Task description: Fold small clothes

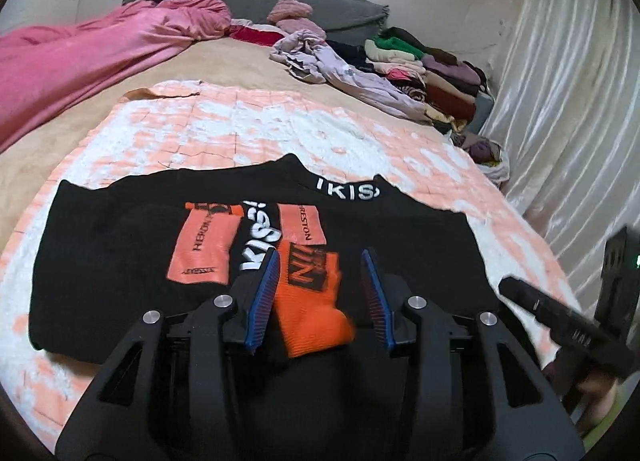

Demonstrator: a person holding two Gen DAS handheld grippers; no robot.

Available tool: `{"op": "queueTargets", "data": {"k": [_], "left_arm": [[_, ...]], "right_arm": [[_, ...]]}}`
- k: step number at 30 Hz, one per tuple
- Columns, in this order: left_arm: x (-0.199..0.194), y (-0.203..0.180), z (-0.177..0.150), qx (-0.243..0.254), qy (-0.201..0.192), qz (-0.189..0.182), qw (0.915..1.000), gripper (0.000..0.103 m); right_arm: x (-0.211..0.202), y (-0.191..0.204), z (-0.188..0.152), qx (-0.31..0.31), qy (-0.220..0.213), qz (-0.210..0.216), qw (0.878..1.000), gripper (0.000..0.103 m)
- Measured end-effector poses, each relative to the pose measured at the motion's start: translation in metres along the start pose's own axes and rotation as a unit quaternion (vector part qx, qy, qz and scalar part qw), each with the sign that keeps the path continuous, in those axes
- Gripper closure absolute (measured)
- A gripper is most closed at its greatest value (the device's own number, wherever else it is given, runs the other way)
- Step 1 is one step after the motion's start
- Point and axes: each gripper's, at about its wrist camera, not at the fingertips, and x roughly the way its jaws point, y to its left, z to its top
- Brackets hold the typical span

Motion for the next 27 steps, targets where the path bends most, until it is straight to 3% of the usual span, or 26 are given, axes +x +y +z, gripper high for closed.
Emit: {"op": "queueTargets", "data": {"k": [3, 12, 16, 21, 23, 27], "left_arm": [[-0.007, 0.011, -0.003, -0.010, -0.014, 0.006, 0.9998, 0.070], [-0.035, 0.069, 0.003, -0.045, -0.063, 0.127, 0.9888, 0.068], [-0.044, 0.086, 0.005, -0.054, -0.073, 0.156, 0.9835, 0.062], [-0.056, 0.102, 0.006, -0.074, -0.090, 0.174, 0.9779, 0.056], [-0.059, 0.109, 0.006, -0.088, -0.093, 0.176, 0.9760, 0.056], [-0.063, 0.116, 0.006, -0.108, -0.102, 0.177, 0.9730, 0.055]], "right_arm": [[0.007, 0.007, 0.001, -0.004, 0.009, 0.006, 1.000, 0.011], [0.059, 0.087, 0.009, -0.052, 0.073, 0.101, 0.991, 0.013], [0.090, 0.115, 0.012, -0.072, 0.098, 0.106, 0.987, 0.021], [0.124, 0.124, 0.010, -0.073, 0.130, 0.109, 0.983, 0.052], [0.126, 0.129, 0.008, -0.081, 0.128, 0.123, 0.981, 0.077], [0.119, 0.140, 0.007, -0.094, 0.123, 0.144, 0.977, 0.089]]}}
